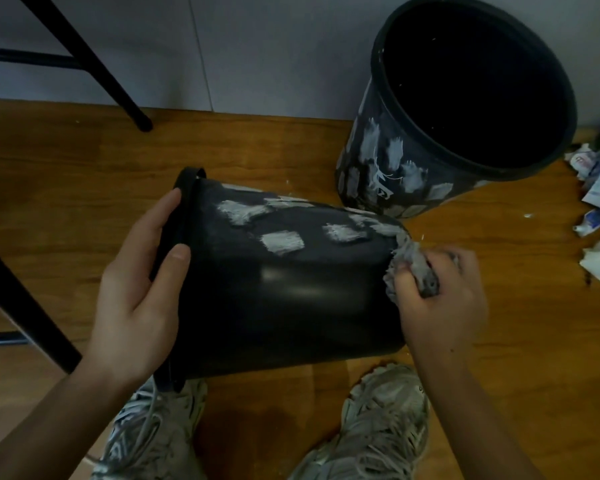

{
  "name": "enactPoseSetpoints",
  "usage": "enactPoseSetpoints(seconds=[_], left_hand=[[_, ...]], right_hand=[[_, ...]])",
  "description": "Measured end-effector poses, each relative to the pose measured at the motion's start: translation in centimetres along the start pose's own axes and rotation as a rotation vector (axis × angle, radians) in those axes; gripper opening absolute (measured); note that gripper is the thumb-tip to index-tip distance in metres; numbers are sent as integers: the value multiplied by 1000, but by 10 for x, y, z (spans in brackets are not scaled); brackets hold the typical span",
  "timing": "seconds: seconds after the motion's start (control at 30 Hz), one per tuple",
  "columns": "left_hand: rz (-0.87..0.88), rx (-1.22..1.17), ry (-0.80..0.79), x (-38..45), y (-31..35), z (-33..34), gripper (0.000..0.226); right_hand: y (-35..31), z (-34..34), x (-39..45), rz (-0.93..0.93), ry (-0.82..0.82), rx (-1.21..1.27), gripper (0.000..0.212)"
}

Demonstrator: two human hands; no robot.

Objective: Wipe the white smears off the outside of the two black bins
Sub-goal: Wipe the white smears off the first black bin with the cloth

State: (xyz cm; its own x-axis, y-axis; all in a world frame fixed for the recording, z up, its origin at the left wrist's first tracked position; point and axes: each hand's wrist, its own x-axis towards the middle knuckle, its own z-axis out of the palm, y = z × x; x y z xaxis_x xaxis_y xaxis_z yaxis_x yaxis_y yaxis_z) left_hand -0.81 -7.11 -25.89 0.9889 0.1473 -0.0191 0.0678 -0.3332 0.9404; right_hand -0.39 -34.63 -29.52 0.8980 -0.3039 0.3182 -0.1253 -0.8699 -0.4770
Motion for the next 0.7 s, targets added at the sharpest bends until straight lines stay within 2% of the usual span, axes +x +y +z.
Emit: enactPoseSetpoints(seconds=[0.2,0.27,0.4,0.57,0.7], left_hand=[[-252,33,84,36,14,3,52],[-293,50,65,54,14,5,48],[-209,127,-44,66,12,10,33],[-29,212,30,54,4,3,34],[34,224,66,39,-19,-2,41]], right_hand=[[-4,4,-1,-35,21,6,33],[-4,5,-2,-35,27,10,33],[-4,6,-2,-32,52,22,31],[-8,7,-7,-47,50,73,29],[-16,9,-10,-122,48,121,28]])
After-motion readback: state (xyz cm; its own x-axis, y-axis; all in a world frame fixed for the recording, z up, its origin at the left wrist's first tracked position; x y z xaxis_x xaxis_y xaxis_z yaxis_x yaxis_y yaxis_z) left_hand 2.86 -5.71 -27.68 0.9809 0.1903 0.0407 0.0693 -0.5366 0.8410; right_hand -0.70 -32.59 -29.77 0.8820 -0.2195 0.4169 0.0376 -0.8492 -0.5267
